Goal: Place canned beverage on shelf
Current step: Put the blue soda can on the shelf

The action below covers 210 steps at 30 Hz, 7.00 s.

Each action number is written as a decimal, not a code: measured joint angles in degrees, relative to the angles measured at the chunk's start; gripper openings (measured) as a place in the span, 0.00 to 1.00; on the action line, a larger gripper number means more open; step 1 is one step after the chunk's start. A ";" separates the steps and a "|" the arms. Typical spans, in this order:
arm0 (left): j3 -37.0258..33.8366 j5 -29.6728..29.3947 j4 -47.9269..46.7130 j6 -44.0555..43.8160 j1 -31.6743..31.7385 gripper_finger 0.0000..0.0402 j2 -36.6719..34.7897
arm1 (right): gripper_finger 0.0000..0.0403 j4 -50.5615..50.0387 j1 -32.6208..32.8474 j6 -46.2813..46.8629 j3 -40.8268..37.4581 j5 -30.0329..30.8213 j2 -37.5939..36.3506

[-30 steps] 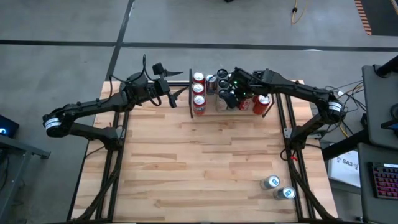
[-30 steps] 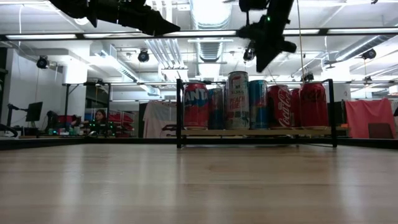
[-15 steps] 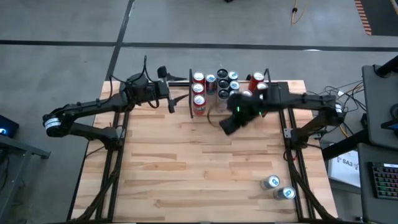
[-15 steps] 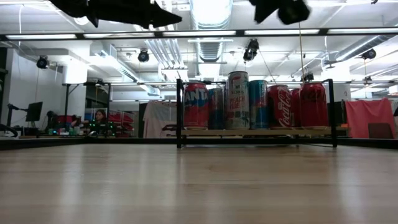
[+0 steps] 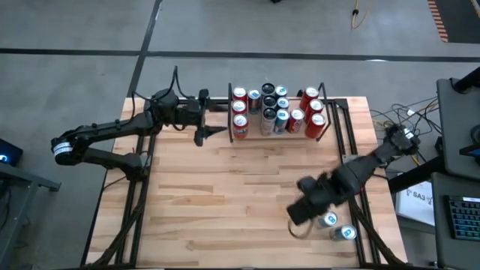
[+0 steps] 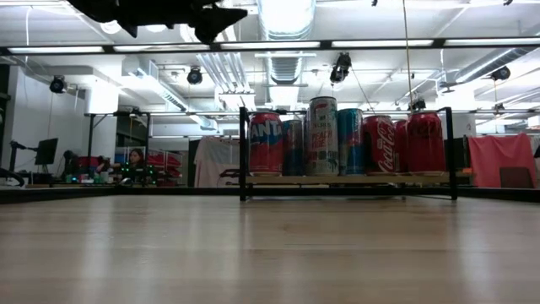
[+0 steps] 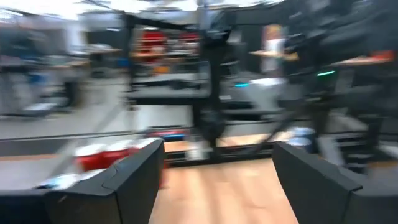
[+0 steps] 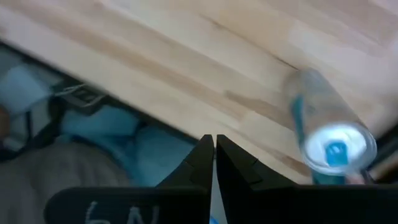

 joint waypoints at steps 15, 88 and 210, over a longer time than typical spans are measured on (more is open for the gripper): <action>-0.61 10.05 0.02 -4.41 -6.53 0.70 0.17 | 0.02 -3.89 13.20 18.01 -8.19 1.64 -0.13; -0.76 7.58 -4.02 -0.21 -8.81 0.70 -0.11 | 0.55 5.58 12.70 20.93 -18.78 13.24 -0.09; -16.37 -52.53 33.71 33.31 -24.78 0.53 -4.27 | 0.81 88.85 -24.23 -121.87 -0.06 42.87 10.55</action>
